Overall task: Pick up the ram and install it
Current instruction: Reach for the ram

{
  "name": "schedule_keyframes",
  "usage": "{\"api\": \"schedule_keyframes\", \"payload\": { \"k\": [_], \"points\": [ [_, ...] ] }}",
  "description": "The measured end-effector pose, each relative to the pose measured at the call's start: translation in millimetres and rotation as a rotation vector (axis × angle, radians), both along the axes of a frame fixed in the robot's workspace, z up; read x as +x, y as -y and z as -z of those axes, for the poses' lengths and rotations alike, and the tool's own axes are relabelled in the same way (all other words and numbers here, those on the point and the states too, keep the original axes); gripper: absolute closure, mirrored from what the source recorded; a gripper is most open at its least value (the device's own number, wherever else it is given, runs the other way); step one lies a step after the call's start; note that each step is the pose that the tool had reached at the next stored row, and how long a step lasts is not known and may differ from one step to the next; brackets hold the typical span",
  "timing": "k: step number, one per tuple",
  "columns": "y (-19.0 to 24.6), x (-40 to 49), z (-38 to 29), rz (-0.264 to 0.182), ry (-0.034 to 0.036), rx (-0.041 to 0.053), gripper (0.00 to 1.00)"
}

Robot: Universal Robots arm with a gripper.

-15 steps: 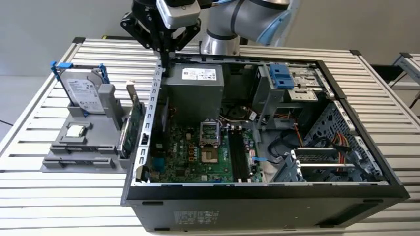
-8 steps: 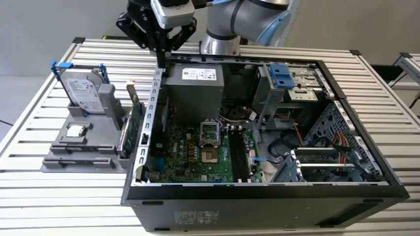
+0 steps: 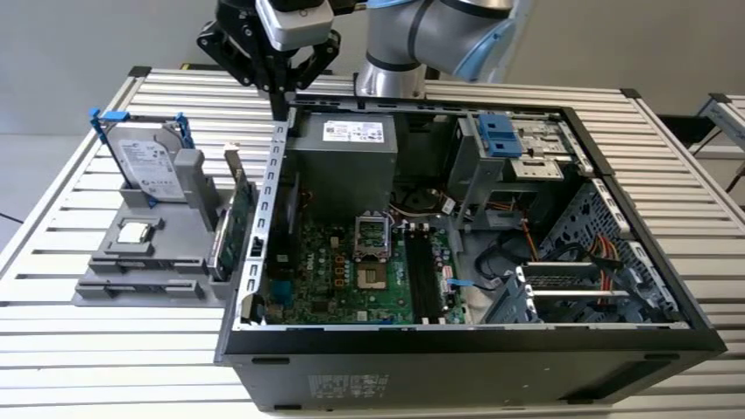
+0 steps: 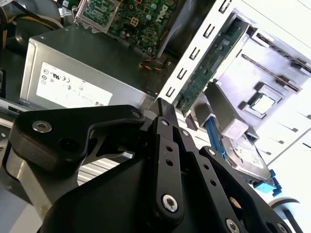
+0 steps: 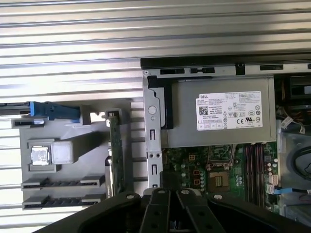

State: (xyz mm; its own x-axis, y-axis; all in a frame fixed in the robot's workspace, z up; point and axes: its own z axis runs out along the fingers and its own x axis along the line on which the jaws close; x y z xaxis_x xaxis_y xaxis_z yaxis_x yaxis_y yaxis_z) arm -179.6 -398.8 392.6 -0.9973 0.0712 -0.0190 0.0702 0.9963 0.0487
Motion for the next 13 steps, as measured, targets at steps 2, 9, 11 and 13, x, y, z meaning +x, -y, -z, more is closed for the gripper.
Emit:
{"api": "schedule_keyframes", "payload": {
  "k": [2,9,11,13],
  "points": [
    [0.0,-2.3,0.0,0.0,0.0,0.0,1.0],
    [0.0,-10.8,0.0,0.0,0.0,0.0,1.0],
    [0.0,-13.4,0.0,0.0,0.0,0.0,1.0],
    [0.0,-16.0,0.0,0.0,0.0,0.0,1.0]
  ]
}}
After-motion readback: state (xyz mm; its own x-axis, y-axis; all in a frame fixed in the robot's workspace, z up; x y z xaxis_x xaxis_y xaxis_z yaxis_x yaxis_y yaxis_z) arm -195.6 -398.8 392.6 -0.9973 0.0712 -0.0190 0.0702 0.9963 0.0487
